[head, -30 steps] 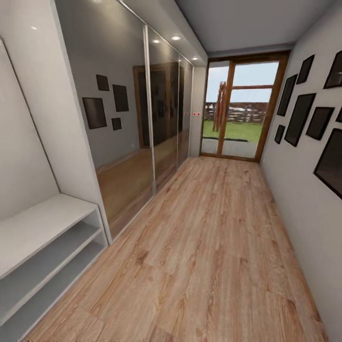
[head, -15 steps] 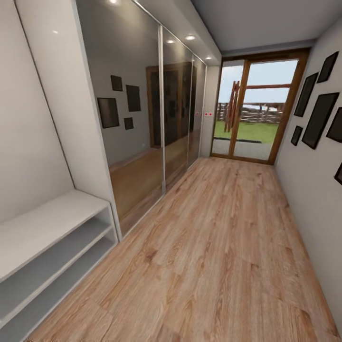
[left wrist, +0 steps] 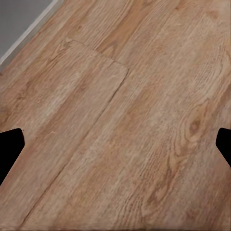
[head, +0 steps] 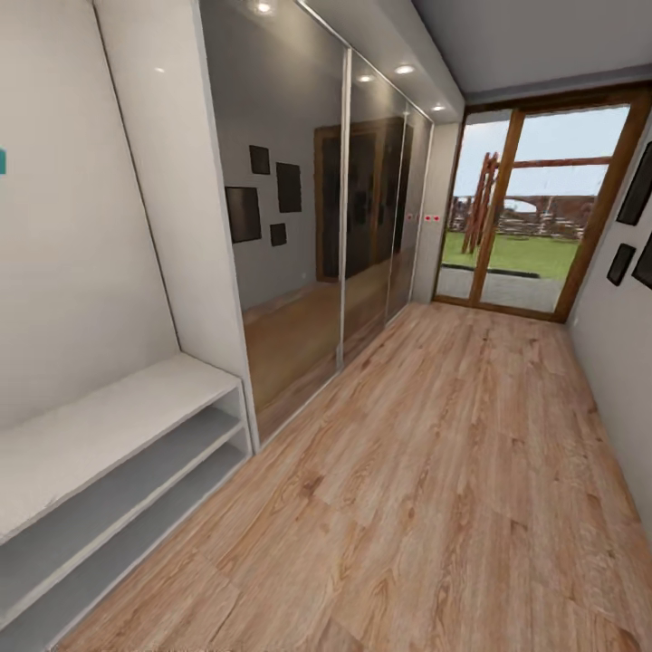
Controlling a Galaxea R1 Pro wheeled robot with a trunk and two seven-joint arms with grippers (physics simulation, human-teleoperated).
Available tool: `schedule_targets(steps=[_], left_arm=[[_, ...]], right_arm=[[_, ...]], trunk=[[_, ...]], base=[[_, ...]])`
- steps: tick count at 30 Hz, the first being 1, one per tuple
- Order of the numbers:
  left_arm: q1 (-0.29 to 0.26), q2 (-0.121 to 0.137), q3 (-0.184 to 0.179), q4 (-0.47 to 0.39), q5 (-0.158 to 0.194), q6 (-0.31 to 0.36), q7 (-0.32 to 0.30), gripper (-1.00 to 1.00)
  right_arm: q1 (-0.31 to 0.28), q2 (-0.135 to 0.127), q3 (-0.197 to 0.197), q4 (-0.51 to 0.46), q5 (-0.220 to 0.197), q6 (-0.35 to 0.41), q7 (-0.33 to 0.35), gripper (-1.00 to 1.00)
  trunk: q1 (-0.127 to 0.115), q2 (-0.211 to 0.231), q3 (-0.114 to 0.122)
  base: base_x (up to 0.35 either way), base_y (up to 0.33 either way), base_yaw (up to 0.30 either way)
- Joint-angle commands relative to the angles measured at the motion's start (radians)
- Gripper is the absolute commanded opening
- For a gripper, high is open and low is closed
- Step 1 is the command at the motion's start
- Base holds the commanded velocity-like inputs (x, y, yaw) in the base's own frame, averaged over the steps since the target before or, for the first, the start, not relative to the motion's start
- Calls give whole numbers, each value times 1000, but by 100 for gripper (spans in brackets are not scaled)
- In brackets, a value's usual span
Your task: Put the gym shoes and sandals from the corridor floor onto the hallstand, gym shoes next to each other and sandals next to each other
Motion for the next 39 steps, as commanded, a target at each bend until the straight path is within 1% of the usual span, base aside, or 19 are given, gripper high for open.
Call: schedule_targets(steps=[1,19,39], left_arm=[[-1,0,1,1,1,-3,0,100],[-1,0,1,3,2,-3,1,100],[-2,-8,3,1,2,-2,-7,100]], right_arm=[[0,0,-2,0,3,-3,0,100],[0,-1,-5,-3,2,-4,-2,100],[0,-1,-8,-2,-2,-4,-2,100]], trunk=[[0,0,-1],[0,0,-10],[0,0,-26]], base=[[0,0,270],[0,0,275],[0,0,271]])
